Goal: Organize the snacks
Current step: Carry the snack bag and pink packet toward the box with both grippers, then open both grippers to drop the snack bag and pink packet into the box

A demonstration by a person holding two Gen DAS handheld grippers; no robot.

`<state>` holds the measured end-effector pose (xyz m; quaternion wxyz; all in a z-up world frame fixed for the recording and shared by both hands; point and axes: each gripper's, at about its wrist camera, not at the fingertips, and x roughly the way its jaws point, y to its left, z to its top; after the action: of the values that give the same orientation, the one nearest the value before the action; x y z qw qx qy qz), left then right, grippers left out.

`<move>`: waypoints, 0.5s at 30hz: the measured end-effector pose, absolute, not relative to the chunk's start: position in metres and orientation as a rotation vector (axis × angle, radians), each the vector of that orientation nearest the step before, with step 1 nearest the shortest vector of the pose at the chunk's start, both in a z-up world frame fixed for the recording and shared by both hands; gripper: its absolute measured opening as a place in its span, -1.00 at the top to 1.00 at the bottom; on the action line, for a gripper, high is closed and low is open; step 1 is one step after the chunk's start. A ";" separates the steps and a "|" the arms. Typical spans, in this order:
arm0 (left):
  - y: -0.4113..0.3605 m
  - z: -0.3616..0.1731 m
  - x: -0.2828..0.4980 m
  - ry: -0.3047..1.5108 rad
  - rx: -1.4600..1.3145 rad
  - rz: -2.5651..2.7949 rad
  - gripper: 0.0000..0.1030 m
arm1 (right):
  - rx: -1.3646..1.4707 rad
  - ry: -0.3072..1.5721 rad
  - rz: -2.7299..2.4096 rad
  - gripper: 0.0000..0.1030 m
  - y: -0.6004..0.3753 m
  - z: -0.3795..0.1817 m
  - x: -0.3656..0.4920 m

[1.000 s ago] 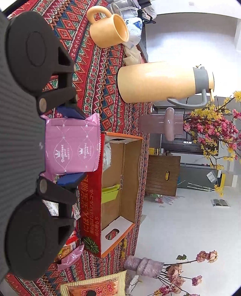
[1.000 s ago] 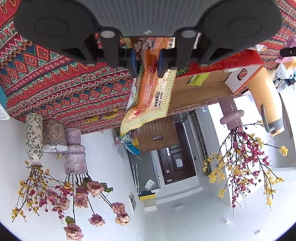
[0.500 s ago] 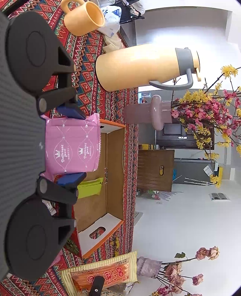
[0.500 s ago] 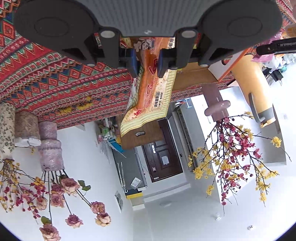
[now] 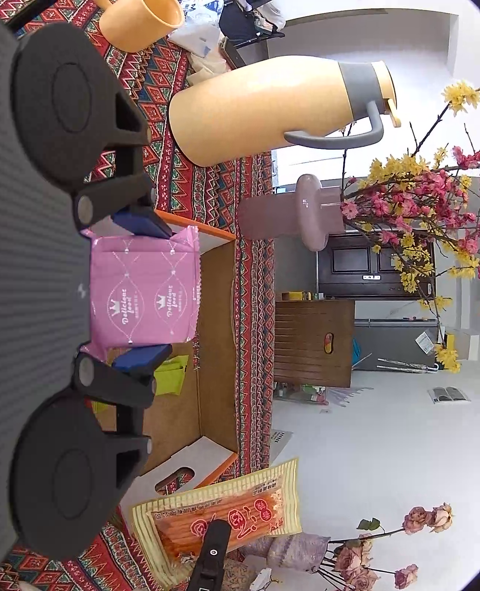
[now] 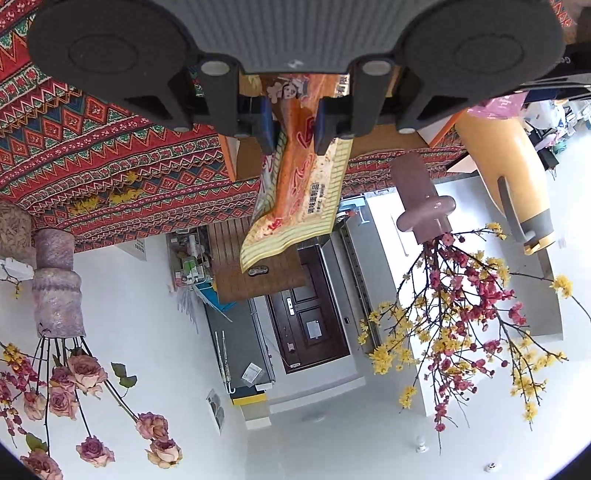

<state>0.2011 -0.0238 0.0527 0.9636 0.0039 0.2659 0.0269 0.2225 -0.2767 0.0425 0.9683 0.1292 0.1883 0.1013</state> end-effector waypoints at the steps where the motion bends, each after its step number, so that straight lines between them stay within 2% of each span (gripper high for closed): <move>1: -0.023 0.051 0.206 0.548 0.006 0.059 -0.20 | 0.258 0.388 0.209 0.58 -0.275 0.042 0.227; 15: -0.017 0.010 0.252 0.665 0.012 0.092 -0.20 | 0.223 0.545 0.220 0.58 -0.253 0.002 0.274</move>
<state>0.2522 -0.0172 0.0100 0.9441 0.0059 0.3264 0.0452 0.2742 -0.2533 0.0021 0.9510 0.1099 0.2680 0.1083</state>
